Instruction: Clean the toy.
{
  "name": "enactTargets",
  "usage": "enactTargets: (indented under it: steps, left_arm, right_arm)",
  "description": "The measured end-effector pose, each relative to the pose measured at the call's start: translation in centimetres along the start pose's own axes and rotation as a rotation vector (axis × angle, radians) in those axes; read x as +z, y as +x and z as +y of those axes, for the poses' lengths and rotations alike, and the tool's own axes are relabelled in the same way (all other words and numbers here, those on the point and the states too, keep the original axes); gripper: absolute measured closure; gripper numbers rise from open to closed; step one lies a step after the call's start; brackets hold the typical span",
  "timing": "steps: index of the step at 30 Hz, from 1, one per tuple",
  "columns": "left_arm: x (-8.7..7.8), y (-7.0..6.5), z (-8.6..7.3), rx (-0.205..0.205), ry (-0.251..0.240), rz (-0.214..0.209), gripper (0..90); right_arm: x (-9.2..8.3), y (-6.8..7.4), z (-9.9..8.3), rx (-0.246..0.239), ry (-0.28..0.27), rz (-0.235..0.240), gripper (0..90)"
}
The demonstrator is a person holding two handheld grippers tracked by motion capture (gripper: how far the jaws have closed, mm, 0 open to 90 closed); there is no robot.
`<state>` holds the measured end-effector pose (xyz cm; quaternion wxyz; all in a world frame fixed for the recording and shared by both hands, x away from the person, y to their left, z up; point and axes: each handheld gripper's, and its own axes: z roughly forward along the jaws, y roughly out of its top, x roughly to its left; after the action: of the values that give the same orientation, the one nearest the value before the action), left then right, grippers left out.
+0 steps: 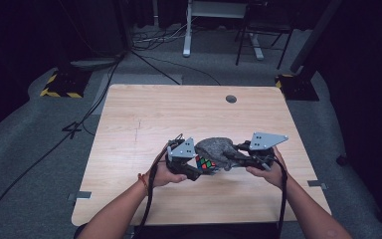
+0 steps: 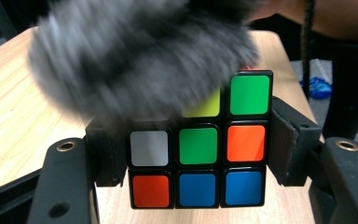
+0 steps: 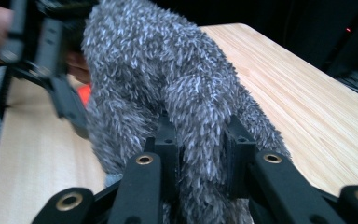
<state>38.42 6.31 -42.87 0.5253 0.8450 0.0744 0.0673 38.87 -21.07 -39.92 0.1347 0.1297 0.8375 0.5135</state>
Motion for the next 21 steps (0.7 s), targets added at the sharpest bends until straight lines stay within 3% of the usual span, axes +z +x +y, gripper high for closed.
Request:
enactTargets:
  steps: [3, 8, 12, 21]
  left_arm:
    - [0.0, 0.0, 0.0, 0.004, 0.006, 0.008, 34.0]
    - [0.2, 0.0, -0.1, 0.003, 0.013, 0.004, 34.0]
    - [-0.1, 0.2, -0.1, 0.000, 0.003, 0.011, 34.0]
    - [-0.7, 0.2, 0.2, -0.003, -0.021, 0.017, 34.0]
  right_arm:
    - [0.1, 0.4, 0.3, 0.009, -0.018, 0.036, 72.6]
    - [0.4, 0.5, 0.1, -0.027, 0.029, 0.010, 72.6]
    - [0.4, -0.1, -0.4, -0.026, 0.066, -0.024, 72.5]
    - [0.5, -0.7, -0.8, -0.016, 0.093, -0.047, 72.5]
